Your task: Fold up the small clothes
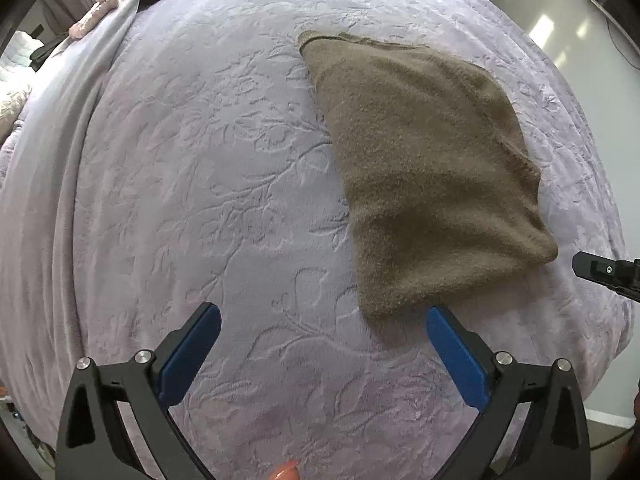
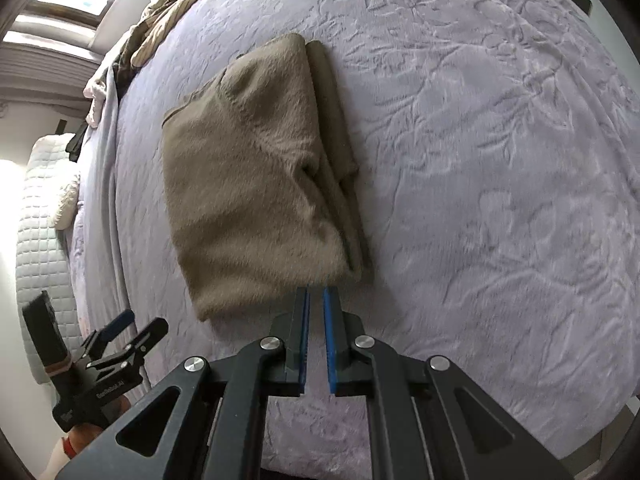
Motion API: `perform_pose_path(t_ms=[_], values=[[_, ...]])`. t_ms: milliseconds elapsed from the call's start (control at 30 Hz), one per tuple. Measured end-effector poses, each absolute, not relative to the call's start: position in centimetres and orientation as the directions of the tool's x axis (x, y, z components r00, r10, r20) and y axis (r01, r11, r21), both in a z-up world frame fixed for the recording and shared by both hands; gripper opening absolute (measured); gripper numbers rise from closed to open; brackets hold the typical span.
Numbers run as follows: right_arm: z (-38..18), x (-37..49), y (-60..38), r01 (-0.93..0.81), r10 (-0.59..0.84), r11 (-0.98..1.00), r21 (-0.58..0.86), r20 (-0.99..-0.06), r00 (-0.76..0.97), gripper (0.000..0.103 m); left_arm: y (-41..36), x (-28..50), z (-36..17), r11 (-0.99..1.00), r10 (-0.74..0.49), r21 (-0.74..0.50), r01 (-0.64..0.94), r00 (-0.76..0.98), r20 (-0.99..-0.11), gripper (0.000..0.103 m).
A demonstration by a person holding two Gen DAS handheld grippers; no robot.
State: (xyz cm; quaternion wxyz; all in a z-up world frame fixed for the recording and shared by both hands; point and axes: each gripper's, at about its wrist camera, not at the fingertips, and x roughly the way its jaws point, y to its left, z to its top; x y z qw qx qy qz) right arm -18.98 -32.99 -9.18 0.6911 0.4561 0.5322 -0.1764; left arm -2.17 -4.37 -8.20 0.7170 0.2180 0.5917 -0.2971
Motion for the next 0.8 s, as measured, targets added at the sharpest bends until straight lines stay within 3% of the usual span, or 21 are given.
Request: perform_pose_path(t_ms=[67, 133, 167, 800], values=[[-9.1, -18.7, -32.7, 0.730, 0.238, 0.527, 0.436, -0.900, 0.366, 0.029, -4.1, -2.1, -8.1, 0.735, -0.156, -0.035, 0.678, 0.118, -0.981, 0.103], [-8.7, -18.6, -32.4, 0.727, 0.219, 0.537, 0.428, -0.903, 0.370, 0.091, -3.9, -1.6, -8.3, 0.744, -0.152, -0.039, 0.667, 0.112, -0.982, 0.103], [-8.4, -18.5, -32.2, 0.723, 0.198, 0.548, 0.420, -0.905, 0.376, 0.096, -3.7, -1.4, -8.3, 0.748, -0.154, -0.043, 0.662, 0.110, -0.982, 0.103], [-9.9, -18.3, -34.8, 0.725, 0.234, 0.573, 0.382, -0.924, 0.302, 0.097, -4.6, 0.8, -10.2, 0.782, -0.147, -0.105, 0.614, 0.019, -0.989, 0.103]])
